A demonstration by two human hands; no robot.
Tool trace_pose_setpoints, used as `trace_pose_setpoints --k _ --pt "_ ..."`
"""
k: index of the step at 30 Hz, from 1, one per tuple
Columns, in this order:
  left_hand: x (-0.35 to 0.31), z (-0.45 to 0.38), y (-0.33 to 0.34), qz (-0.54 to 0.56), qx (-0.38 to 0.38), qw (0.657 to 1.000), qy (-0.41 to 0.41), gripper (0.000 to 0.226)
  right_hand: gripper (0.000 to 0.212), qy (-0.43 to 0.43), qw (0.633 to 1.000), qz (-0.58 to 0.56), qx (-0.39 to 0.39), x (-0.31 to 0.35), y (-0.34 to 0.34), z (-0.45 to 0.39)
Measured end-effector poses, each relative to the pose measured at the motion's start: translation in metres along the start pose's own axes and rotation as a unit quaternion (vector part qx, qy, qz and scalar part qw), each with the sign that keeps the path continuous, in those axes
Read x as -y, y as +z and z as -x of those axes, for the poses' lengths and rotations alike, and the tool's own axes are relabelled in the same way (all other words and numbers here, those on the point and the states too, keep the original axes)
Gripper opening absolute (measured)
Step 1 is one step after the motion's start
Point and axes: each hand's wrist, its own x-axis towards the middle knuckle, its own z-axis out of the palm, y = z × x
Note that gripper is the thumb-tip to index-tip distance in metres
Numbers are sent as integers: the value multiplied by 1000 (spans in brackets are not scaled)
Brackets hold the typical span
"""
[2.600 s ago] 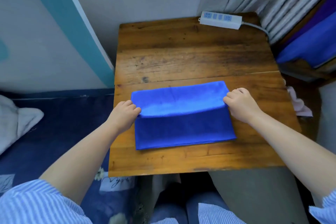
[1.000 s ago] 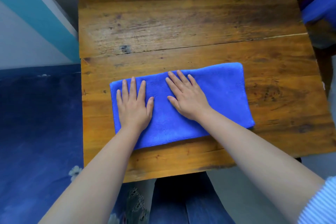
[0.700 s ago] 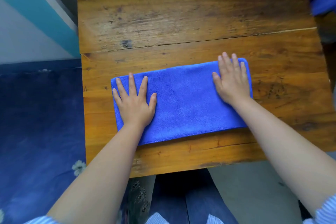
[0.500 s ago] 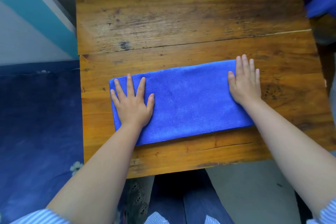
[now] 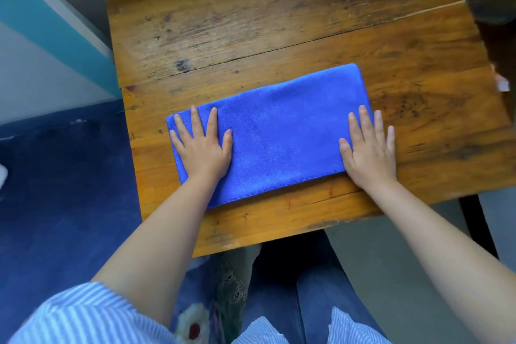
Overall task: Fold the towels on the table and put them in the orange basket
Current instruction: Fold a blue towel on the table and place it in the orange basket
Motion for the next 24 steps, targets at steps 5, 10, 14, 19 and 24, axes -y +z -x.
trace_pose_setpoints --k 5,10,14,19,24 --pt "-9 6 -9 -6 0 1000 30 56 57 64 997 -45 -6 -12 -11 21" --pt "-48 1 -23 -16 -28 986 163 51 56 135 990 -28 -34 -1 -15 35" --pt "-100 -18 -35 -20 -13 969 245 40 60 199 979 -49 4 8 -16 27" --pt "-169 -34 -44 -1 60 959 278 45 35 258 954 -147 44 9 -24 15" --pt "-209 -50 -54 175 186 949 186 62 22 268 946 -179 44 9 -30 7"
